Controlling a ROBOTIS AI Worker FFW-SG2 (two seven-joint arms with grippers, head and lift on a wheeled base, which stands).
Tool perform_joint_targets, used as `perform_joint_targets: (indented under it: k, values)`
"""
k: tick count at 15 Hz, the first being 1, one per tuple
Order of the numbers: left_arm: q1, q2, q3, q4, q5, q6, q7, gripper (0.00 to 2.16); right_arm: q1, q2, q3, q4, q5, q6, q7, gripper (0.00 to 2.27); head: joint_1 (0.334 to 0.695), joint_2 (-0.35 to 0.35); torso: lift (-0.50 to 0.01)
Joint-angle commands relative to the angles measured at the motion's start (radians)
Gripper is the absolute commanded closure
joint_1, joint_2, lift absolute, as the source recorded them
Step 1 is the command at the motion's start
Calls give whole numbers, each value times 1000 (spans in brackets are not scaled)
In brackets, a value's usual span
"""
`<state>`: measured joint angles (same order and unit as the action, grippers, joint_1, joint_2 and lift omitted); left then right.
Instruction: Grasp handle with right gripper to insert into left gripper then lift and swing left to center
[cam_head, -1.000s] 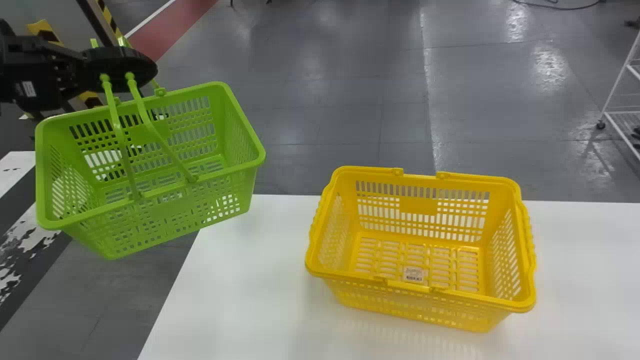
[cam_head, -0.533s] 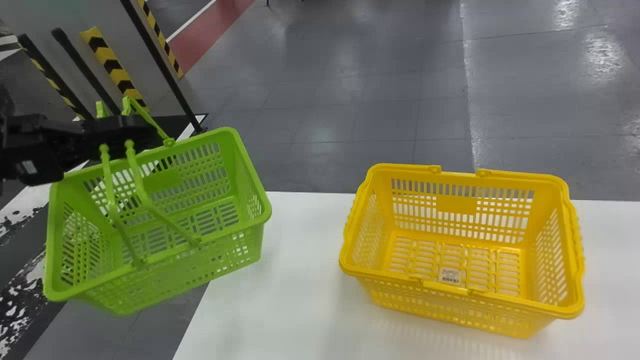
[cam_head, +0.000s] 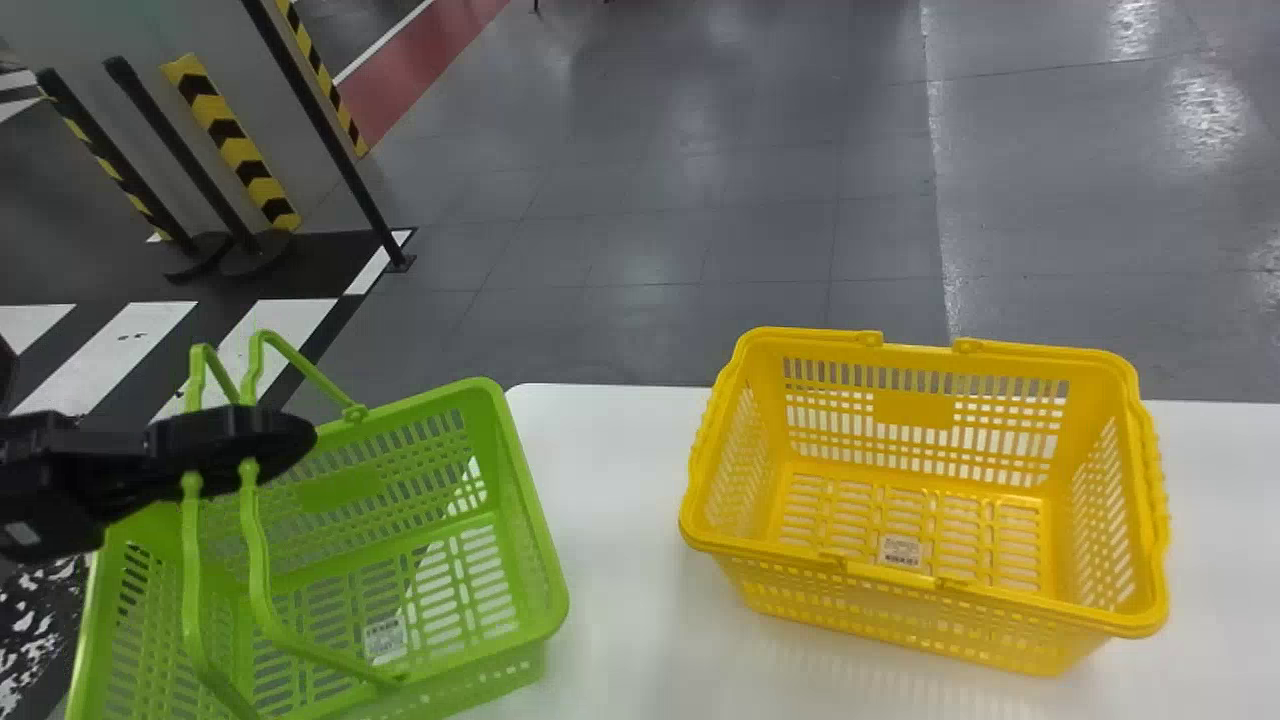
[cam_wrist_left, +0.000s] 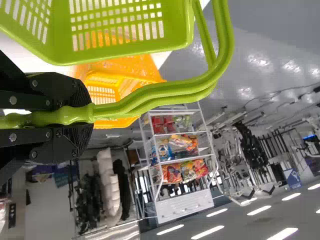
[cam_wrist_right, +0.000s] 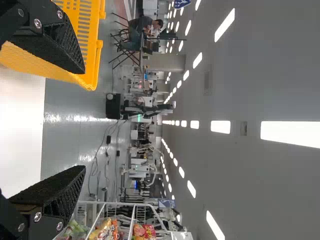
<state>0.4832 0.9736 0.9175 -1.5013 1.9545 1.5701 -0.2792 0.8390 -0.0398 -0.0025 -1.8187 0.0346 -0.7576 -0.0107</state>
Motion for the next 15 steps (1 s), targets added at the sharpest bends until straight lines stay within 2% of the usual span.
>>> perform_joint_targets:
  k: [1, 6, 9, 11, 14, 15]
  values:
    - [109, -72, 67, -123, 29, 1, 14, 2132, 0, 0, 4, -11, 7, 8, 0, 140, 695, 350, -93]
    - [272, -194, 119, -366, 106, 1, 57, 2132, -9, 0, 10, -11, 16, 30, 0, 140, 695, 350, -93]
    - [299, -262, 98, -487, 126, 1, 74, 2132, -14, 0, 21, -14, 31, 48, 0, 140, 695, 302, -93]
    - [302, -268, 49, -556, 164, 1, 103, 2132, -17, 0, 27, -16, 37, 60, 0, 140, 695, 273, -93]
    - [284, -268, -23, -639, 173, 1, 135, 2132, -18, 1, 30, -16, 37, 60, -2, 140, 695, 193, -93]
    - [270, -265, -58, -662, 185, 1, 160, 2132, -20, 1, 27, -16, 37, 60, -2, 140, 695, 147, -93]
